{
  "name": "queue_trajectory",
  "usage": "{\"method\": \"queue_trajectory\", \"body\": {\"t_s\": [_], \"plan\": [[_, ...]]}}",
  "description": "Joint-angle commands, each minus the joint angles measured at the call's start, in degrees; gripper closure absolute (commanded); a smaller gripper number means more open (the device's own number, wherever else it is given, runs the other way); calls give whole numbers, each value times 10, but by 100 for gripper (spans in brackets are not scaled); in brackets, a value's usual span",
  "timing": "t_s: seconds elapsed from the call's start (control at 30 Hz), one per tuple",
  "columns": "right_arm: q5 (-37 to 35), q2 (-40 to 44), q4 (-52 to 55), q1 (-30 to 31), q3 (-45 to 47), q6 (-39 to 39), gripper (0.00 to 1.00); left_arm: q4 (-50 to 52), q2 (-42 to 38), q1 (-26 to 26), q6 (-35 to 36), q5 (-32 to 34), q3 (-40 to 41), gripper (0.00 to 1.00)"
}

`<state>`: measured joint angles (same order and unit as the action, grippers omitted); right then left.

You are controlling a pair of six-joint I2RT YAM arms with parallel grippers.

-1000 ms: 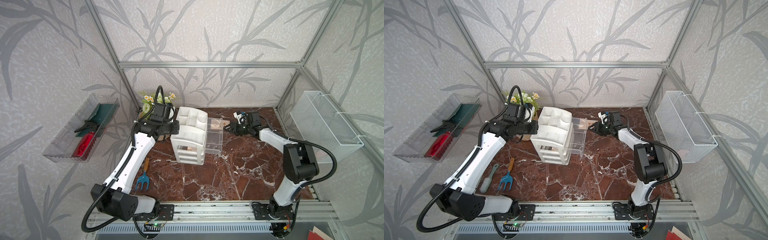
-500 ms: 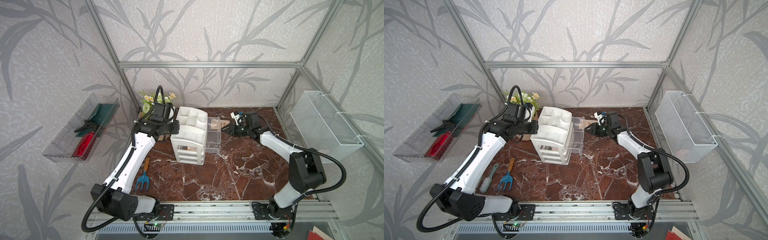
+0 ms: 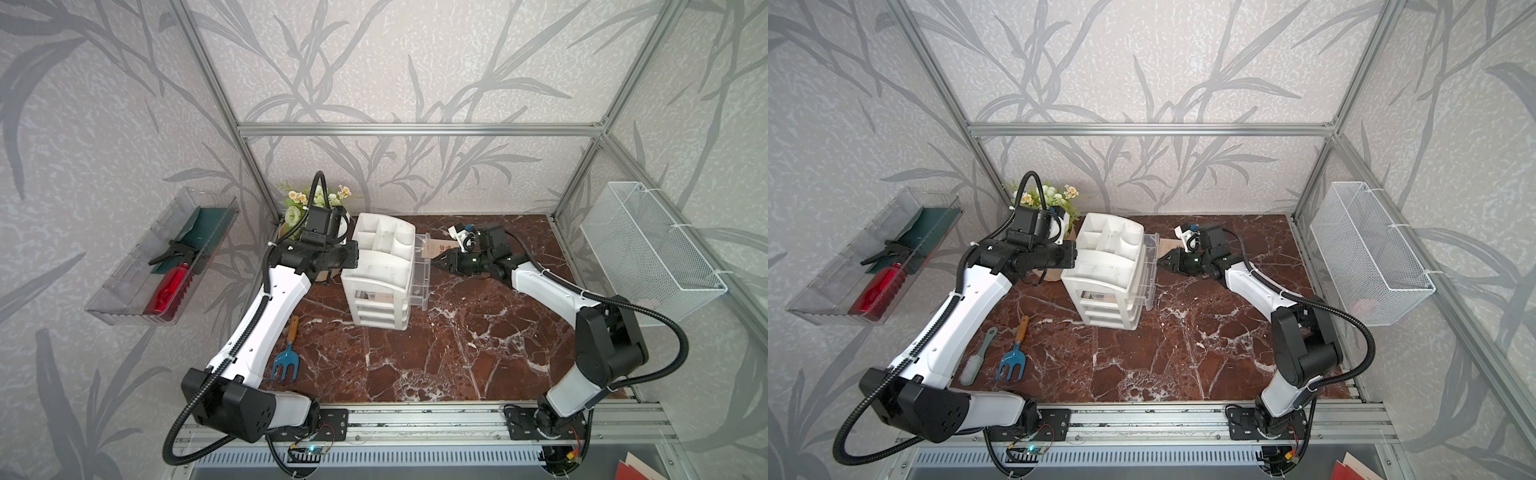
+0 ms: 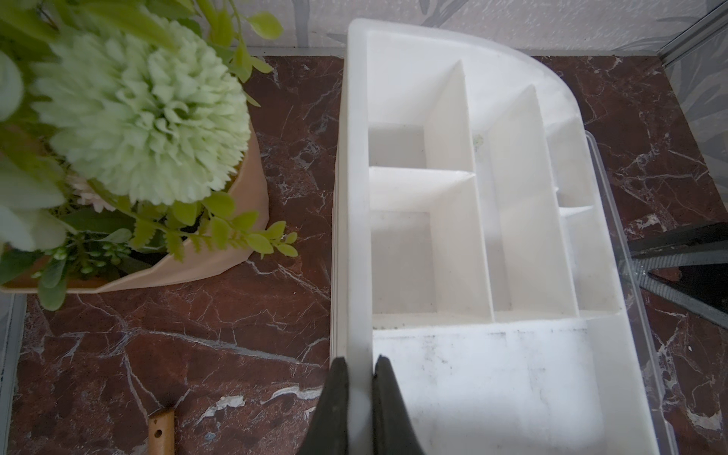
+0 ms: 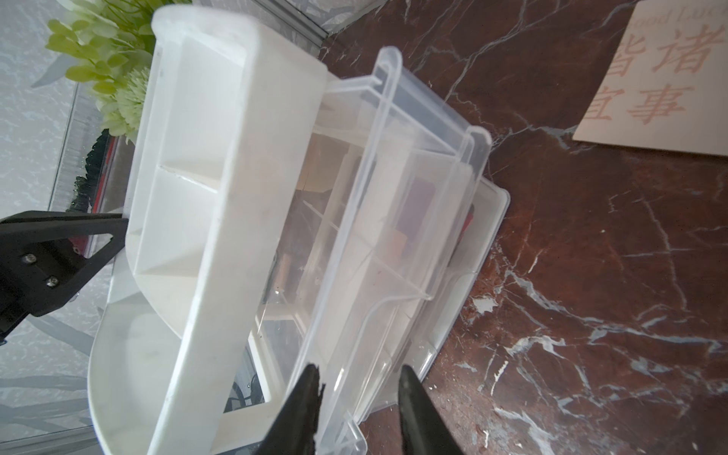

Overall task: Take the postcards out of the drawer
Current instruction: Close the drawer in the storage box.

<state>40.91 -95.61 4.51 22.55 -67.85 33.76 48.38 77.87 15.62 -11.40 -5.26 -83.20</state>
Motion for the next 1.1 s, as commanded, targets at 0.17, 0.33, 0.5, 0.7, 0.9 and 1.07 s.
{"method": "queue_trajectory", "body": {"t_s": [0.17,0.33,0.5,0.7,0.9,1.07], "plan": [[2,-36,-19,28,-31,8,65,4,6,1,-3,-10,11,92],[2,-54,-30,45,-44,16,65,6,7,1,0,-2,10,93],[6,-71,-41,59,-57,24,65,9,6,1,1,3,12,94],[13,-87,-51,71,-74,24,66,8,9,1,1,3,13,95],[12,-89,-51,74,-75,39,65,7,12,1,0,6,14,96],[12,-84,-58,69,-63,42,65,5,13,1,-6,15,14,98]]}}
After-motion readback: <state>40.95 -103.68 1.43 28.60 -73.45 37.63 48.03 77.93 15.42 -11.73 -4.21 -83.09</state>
